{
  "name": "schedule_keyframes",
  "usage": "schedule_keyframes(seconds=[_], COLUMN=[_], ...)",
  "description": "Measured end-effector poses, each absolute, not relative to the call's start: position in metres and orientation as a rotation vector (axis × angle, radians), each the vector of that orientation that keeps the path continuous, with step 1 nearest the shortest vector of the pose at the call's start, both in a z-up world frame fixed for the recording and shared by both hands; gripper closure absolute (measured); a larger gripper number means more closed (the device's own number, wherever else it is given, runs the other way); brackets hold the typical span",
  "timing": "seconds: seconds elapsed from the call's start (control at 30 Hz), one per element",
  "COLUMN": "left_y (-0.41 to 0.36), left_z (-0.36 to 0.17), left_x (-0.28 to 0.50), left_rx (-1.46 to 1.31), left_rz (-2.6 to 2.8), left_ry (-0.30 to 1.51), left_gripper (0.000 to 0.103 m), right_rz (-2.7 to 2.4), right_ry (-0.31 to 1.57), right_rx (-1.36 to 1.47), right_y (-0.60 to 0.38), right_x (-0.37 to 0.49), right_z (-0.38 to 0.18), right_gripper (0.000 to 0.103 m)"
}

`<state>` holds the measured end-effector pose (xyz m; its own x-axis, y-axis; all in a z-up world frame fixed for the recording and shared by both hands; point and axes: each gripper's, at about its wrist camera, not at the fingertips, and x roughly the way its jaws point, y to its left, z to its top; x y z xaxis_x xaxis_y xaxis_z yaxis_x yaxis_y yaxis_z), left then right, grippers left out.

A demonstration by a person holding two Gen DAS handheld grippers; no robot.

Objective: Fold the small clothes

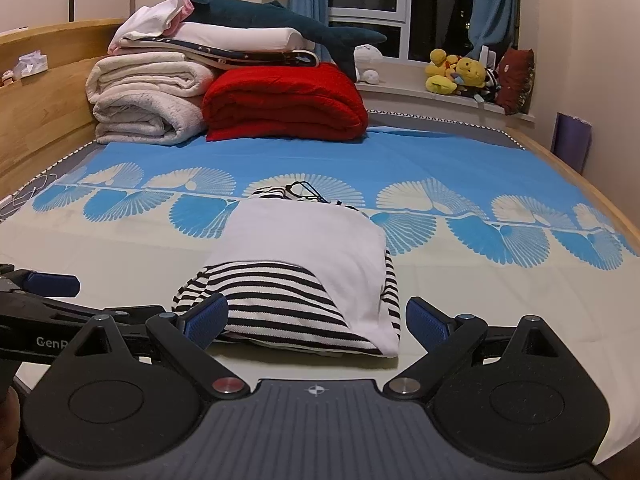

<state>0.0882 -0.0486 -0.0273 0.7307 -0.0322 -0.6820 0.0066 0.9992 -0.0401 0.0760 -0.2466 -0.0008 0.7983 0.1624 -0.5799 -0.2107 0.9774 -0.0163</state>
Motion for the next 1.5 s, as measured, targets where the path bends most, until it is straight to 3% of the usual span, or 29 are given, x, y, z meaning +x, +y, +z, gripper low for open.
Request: schedule_keyframes(seconds=[1.5], left_y=[-0.0506], left_z=[-0.03], left_x=[0.0885], left_rx=[-0.046], left_rz=[-0.03], left_ry=[0.756], left_gripper=[0.0], right_rz=[0.203], right_ry=[0.616], right_rx=[-0.078], right_y=[-0.2469], right_x=[0.0765], right_z=[-0.0007], right_gripper=[0.008])
